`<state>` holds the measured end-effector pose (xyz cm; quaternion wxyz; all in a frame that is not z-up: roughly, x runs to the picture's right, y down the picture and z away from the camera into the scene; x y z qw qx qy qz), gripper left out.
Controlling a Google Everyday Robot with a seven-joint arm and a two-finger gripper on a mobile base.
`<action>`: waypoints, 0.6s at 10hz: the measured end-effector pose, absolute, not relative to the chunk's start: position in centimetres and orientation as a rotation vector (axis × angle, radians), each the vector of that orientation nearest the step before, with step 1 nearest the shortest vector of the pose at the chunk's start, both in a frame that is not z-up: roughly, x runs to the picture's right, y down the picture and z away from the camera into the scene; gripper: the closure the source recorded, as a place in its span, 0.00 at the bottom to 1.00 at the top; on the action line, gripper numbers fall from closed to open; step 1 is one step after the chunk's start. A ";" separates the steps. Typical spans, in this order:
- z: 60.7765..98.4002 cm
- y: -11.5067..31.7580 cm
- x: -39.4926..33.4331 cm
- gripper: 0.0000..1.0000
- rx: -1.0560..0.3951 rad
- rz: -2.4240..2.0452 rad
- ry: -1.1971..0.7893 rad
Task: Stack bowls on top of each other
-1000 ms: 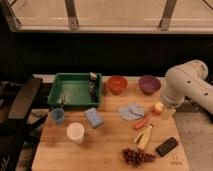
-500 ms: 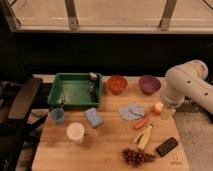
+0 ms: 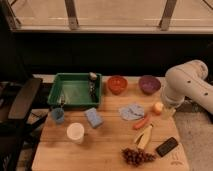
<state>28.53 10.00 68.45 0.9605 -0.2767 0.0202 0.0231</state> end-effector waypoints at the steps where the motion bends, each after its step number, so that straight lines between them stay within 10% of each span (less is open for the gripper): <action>1: 68.4 9.9 28.6 0.35 -0.559 0.048 0.041; 6: 70.4 6.5 22.4 0.35 -0.510 -0.058 -0.044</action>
